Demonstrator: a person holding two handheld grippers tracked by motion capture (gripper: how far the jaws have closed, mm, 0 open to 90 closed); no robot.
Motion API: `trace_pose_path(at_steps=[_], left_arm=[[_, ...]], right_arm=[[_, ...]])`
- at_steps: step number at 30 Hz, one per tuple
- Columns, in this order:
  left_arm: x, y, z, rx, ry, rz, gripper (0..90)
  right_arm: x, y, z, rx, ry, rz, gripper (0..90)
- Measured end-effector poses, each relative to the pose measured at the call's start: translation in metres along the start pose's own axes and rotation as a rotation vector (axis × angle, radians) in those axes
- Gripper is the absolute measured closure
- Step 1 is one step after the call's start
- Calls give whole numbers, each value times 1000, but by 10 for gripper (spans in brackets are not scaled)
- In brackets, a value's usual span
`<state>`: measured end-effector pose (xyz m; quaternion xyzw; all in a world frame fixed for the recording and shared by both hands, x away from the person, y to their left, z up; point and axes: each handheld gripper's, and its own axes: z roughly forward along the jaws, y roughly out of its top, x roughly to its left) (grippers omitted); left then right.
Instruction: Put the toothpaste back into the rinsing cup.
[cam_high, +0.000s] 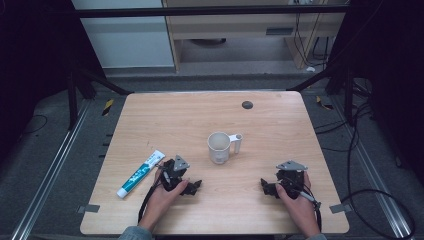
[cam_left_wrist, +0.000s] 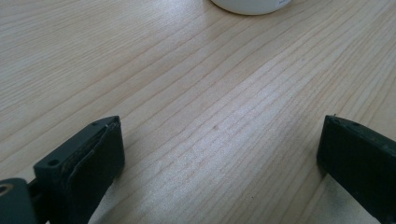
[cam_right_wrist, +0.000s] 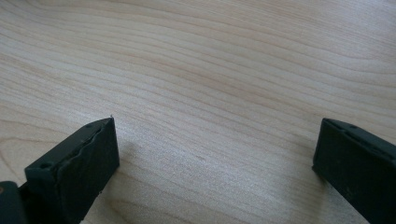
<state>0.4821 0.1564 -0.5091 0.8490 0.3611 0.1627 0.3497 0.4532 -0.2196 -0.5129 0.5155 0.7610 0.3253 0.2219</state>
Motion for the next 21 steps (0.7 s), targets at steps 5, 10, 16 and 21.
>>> trace_pose_path(at_steps=[5,10,16,21], left_arm=[[4,0,-6,14,17,5,40],[17,11,-28,19,36,-12,48],[37,26,-47,135,108,33,53],[74,32,-62,218,168,-13,56]], right_arm=[[0,0,0,0,0,0,4],[0,0,0,0,0,0,4],[0,0,0,0,0,-1,4],[0,0,0,1,0,-2,4]])
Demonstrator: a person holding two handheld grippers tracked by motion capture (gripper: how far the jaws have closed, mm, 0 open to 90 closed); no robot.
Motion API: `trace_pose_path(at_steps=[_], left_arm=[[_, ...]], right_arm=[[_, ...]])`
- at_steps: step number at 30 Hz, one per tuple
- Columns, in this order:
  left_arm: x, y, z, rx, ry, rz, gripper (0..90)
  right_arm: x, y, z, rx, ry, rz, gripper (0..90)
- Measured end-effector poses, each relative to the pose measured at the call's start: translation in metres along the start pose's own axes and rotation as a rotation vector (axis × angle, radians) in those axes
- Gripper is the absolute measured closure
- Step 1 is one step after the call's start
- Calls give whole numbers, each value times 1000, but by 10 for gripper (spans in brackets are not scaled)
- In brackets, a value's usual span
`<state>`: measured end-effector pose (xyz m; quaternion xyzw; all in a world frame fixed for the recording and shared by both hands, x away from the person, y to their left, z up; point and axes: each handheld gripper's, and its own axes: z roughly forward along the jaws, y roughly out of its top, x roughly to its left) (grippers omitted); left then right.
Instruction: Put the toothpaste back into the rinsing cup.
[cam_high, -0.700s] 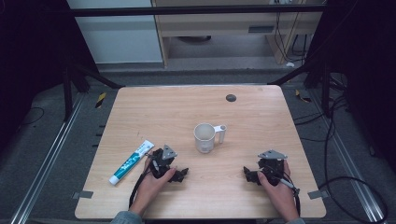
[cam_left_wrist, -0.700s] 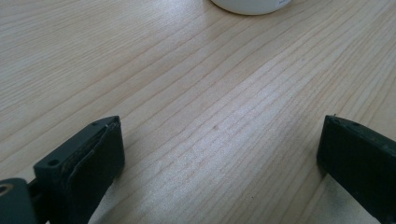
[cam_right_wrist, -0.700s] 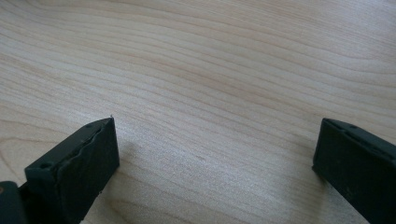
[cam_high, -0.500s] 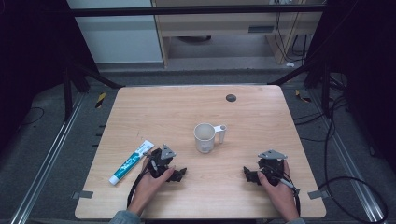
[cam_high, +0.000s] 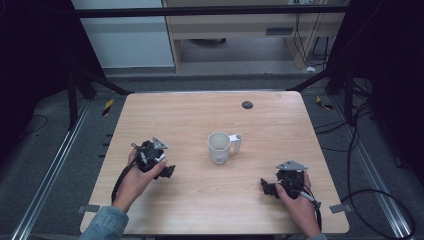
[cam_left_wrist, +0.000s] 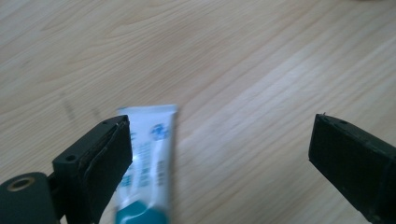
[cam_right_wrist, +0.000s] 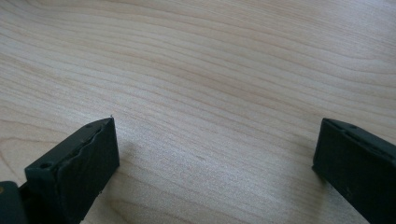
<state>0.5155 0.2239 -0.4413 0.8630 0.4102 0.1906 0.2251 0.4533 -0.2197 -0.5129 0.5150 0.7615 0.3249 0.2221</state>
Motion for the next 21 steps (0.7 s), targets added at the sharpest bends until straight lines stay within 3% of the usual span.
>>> trace_pose_path(at_steps=[3,5,8,16,21], left_arm=[[9,-1,-1,22,6,-12,56],[23,-4,0,55,14,-33,56],[31,-8,0,74,10,-42,56],[42,-14,3,125,-7,-42,67],[46,-15,4,145,-10,-42,155]], right_arm=[[0,0,0,-1,0,1,4],[0,0,0,0,0,0,4],[0,0,0,-1,0,1,4],[0,0,0,0,0,1,4],[0,0,0,0,0,1,4]])
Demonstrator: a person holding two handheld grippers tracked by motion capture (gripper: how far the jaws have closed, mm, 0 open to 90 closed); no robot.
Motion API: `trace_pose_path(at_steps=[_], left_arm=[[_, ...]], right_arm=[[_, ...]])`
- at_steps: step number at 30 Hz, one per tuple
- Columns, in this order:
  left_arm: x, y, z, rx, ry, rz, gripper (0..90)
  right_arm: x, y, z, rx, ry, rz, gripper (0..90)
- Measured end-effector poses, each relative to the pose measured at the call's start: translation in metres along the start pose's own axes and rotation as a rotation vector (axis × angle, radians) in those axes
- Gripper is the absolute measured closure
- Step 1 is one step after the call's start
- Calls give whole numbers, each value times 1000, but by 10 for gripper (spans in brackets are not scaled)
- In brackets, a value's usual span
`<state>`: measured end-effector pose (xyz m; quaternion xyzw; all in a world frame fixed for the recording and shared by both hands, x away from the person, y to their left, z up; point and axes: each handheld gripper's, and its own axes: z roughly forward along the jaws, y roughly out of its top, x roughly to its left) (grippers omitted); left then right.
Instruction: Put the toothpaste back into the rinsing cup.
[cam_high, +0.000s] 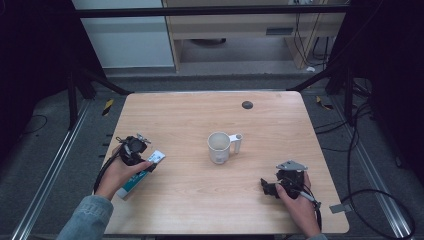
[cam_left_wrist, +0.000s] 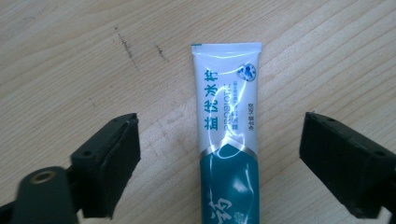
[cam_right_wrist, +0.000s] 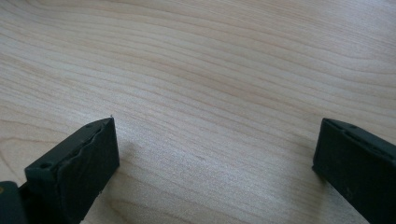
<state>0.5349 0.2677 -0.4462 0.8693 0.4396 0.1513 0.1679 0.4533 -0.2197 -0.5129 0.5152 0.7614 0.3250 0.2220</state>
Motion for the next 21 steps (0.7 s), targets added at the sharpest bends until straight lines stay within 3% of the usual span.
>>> trace_pose_path(at_steps=[6,11,15,21], left_arm=[[5,-1,5,33,-8,-5,266],[4,1,11,29,-39,-24,309],[3,3,16,43,-18,-21,358],[4,1,22,49,-37,-38,394]], right_arm=[[0,0,0,0,0,1,4],[0,0,0,0,0,0,4],[0,0,0,0,0,1,4],[0,0,0,0,0,0,4]])
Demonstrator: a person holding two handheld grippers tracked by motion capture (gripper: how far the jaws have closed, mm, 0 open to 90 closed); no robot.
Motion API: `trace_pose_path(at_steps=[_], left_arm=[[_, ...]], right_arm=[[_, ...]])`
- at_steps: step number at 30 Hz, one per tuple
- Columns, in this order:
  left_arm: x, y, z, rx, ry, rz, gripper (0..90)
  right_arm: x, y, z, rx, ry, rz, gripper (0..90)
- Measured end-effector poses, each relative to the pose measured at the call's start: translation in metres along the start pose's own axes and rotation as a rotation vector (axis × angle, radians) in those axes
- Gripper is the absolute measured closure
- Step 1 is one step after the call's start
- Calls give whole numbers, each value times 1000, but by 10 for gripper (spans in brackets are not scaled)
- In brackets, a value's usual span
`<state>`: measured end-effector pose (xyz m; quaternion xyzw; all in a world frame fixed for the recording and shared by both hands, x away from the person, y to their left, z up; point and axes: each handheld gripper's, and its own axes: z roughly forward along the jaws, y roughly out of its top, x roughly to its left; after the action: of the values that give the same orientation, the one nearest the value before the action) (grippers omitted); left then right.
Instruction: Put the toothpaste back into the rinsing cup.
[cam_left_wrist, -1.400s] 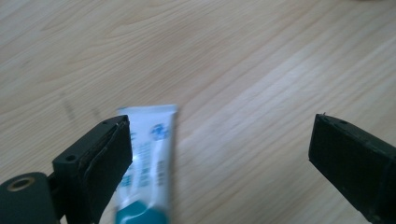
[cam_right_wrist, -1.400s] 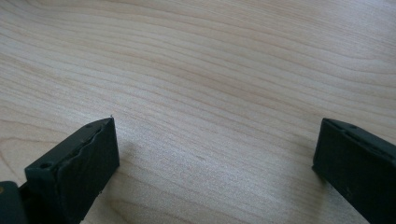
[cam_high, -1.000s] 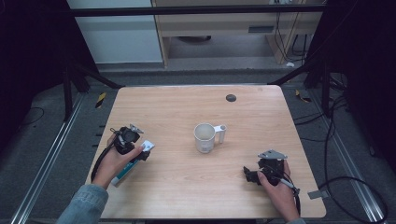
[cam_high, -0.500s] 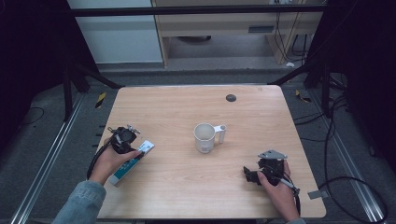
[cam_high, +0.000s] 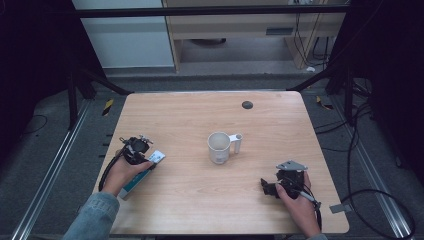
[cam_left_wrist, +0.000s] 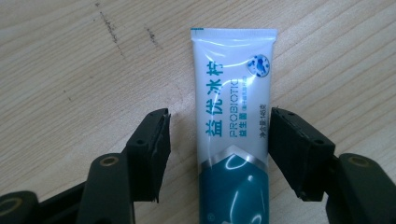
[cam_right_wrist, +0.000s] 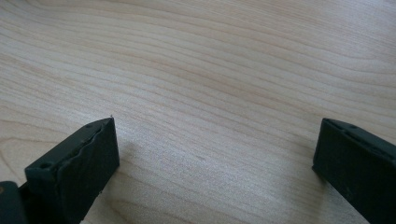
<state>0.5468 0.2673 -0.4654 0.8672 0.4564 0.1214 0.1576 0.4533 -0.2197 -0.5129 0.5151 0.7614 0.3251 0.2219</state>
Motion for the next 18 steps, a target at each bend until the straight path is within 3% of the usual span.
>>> trace_pose_path(at_steps=[10,18], left_arm=[[2,-3,2,-5,-23,-12,426],[3,-3,3,0,-44,-15,523]], right_arm=[[0,0,0,0,0,1,4],[0,0,0,-1,0,1,4]])
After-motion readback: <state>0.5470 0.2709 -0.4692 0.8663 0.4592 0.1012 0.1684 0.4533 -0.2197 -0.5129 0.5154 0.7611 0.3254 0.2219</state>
